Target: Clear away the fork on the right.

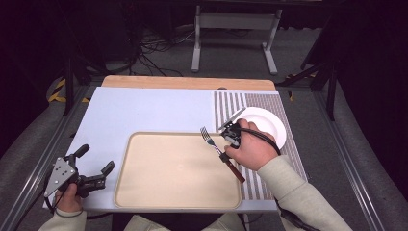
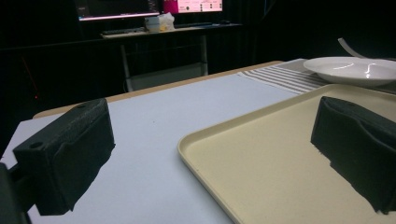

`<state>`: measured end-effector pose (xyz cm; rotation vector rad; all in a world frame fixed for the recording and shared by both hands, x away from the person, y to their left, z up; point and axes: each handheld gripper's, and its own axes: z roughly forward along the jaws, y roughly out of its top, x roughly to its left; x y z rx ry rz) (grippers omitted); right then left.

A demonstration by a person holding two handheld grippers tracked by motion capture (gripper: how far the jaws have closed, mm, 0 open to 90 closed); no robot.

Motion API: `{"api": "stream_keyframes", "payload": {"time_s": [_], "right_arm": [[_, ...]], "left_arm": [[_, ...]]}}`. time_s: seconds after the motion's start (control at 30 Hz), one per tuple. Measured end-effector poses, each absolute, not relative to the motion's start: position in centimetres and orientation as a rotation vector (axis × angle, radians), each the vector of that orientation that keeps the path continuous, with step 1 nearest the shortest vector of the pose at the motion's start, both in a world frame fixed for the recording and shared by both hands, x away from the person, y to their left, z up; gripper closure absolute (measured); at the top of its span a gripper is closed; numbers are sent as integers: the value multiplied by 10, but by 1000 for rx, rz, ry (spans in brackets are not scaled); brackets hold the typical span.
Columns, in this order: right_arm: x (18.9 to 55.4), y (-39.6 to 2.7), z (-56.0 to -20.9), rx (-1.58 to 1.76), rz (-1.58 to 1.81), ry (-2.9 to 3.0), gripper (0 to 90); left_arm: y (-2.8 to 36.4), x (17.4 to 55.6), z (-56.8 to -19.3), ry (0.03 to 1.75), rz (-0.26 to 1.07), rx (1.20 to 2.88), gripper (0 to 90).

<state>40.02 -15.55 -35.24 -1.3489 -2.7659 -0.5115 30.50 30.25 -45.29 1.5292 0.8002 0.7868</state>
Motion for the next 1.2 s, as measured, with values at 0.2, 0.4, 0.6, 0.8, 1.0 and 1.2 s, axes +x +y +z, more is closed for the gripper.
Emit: {"api": "stream_keyframes", "payload": {"time_s": [0.2, 0.4, 0.6, 0.8, 1.0, 1.2], "right_arm": [[402, -150, -365, -1411, -480, -2726, 777], [402, -143, -378, -1434, -440, -2701, 777], [403, -139, -389, -1461, -400, -2679, 777], [404, -136, -396, -1489, -369, -2655, 777], [404, -134, -402, -1518, -336, -2640, 776], [404, -132, -404, -1537, -316, -2630, 776]], "left_arm": [[303, 305, -453, 797, 785, 1532, 0], [303, 305, -453, 798, 786, 1531, 0], [303, 305, -453, 796, 784, 1536, 0], [302, 305, -453, 796, 784, 1535, 0], [302, 306, -453, 795, 786, 1536, 0], [302, 306, -453, 794, 785, 1536, 0]]}}
